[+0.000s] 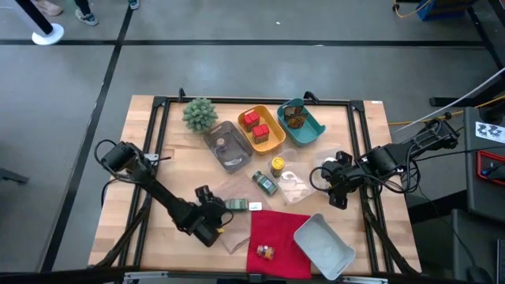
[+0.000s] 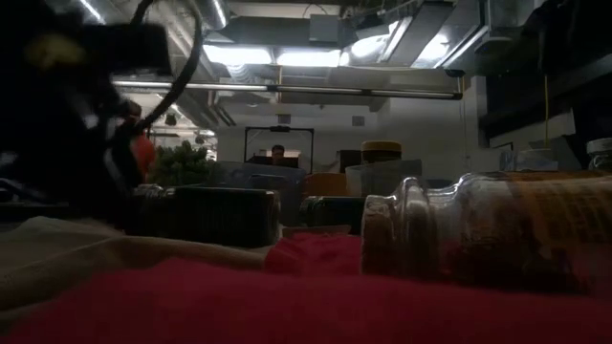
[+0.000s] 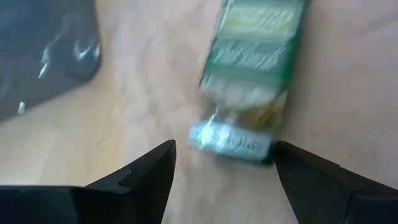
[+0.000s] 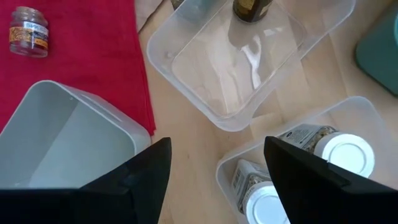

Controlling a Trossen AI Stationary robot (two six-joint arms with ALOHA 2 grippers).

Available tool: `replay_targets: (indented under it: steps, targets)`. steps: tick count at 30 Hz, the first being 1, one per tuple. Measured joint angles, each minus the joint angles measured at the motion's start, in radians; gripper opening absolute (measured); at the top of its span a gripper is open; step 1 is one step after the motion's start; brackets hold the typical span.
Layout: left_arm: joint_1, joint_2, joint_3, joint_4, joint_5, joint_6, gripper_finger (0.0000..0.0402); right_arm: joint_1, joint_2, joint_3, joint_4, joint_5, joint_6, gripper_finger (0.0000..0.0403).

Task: Sort spices by type
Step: Put the left green seasoning bottle into the gray bin

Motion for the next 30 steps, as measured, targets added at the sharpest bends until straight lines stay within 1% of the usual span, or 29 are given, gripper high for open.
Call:
replay_targets:
  steps: [4,8,13,20,23,26,30]
  targets:
    - [-0.016,0.001,-0.067,0.035,-0.017,-0.079,0.0263,0.0,0.0,0.0,0.0,0.017,0.0,0.0255]
    - [-0.04,0.0,-0.117,0.132,-0.095,-0.075,0.0263,0.0,0.0,0.0,0.0,0.017,0.0,0.0255]
    - [-0.069,0.0,-0.148,0.197,-0.165,-0.076,0.0263,0.0,0.0,0.0,0.004,0.017,0.0,0.0255]
    - [-0.122,0.0,-0.213,0.346,-0.247,-0.083,0.0263,0.0,0.0,-0.002,0.02,0.018,0.0,0.0255]
    - [-0.148,0.0,-0.238,0.405,-0.303,-0.087,0.0263,0.0,0.0,-0.002,0.033,0.018,0.0,0.0255]
    - [-0.165,0.0,-0.265,0.43,-0.335,-0.109,0.0263,0.0,0.0,-0.002,0.033,0.018,0.0,0.0255]
    - [-0.167,0.0,-0.312,0.525,-0.359,-0.104,0.0263,0.0,0.0,-0.002,0.033,0.019,0.0,0.0255]
